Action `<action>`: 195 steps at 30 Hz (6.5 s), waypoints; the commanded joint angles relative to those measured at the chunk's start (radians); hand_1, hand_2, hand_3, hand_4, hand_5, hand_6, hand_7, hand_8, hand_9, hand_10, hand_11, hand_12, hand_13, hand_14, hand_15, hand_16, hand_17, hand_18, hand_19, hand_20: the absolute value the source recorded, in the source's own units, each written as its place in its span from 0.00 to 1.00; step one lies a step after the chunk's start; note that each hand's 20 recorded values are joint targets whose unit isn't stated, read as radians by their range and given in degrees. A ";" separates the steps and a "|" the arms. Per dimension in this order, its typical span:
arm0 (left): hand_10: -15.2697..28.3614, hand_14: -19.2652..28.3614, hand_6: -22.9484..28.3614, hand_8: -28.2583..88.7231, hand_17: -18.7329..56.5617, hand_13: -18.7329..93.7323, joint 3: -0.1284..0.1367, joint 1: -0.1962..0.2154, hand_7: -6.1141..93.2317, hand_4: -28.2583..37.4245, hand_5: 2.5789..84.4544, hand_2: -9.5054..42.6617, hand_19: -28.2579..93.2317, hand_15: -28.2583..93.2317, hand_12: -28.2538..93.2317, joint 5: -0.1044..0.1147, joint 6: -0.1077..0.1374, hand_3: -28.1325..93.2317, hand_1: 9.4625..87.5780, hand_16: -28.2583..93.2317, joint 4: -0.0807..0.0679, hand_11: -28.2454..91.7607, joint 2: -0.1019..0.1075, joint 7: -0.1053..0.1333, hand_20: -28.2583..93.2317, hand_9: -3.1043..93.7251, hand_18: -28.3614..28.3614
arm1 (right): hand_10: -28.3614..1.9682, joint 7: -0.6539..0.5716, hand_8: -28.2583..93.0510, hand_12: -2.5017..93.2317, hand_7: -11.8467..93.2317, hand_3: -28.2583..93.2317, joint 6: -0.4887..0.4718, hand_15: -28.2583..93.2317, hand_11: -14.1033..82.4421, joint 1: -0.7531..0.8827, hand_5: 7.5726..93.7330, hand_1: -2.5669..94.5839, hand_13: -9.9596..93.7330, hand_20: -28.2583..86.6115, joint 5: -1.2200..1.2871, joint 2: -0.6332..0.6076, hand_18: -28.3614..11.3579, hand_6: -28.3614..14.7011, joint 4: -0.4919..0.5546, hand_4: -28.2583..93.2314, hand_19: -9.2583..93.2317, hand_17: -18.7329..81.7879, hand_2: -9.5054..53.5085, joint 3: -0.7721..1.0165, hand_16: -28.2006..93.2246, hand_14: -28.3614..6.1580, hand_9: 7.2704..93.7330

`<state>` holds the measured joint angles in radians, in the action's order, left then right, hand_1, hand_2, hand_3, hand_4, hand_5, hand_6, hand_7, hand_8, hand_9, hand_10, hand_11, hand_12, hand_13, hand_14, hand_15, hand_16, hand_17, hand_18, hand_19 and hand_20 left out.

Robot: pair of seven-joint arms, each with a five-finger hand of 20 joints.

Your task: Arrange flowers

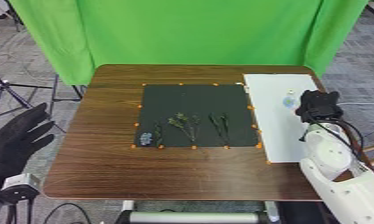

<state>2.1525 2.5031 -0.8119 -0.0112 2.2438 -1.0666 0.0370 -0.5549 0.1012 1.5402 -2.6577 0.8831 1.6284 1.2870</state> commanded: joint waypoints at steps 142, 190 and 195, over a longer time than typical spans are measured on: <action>0.55 0.63 0.46 0.15 0.10 0.29 -0.055 -0.046 0.27 0.00 0.22 0.17 0.53 0.35 0.40 -0.003 -0.008 0.81 0.14 0.30 -0.025 0.33 0.021 0.003 0.31 0.21 0.82 | 0.49 -0.195 0.13 0.25 0.37 0.94 -0.286 0.51 0.36 -0.044 0.34 0.33 0.62 0.56 0.193 -0.041 0.23 0.53 -0.097 0.00 0.71 0.31 0.00 0.049 0.39 0.55 0.42; 0.55 0.63 0.46 0.15 0.10 0.29 -0.053 -0.034 0.28 0.00 0.22 0.18 0.54 0.35 0.40 -0.001 -0.007 0.81 0.15 0.30 -0.017 0.33 0.031 -0.022 0.31 0.21 0.82 | 0.72 0.211 0.23 0.58 0.59 0.92 -0.226 0.70 0.37 -0.422 0.70 0.52 0.84 0.64 0.153 0.377 0.25 0.71 -0.028 0.00 0.84 0.45 0.00 -0.524 0.51 0.73 0.88; 0.55 0.63 0.46 0.15 0.10 0.29 -0.059 -0.035 0.28 0.00 0.22 0.18 0.54 0.35 0.40 -0.001 -0.005 0.81 0.15 0.30 -0.017 0.33 0.030 -0.021 0.31 0.21 0.82 | 0.72 0.213 0.23 0.58 0.59 0.92 -0.234 0.71 0.38 -0.434 0.70 0.52 0.84 0.64 0.122 0.411 0.25 0.71 -0.068 0.00 0.83 0.44 0.00 -0.549 0.51 0.72 0.88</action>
<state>2.0987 2.4586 -0.8128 -0.0204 2.2198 -1.0306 0.0232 -0.3512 -0.1182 1.1250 -2.4909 1.2436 1.5814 0.7724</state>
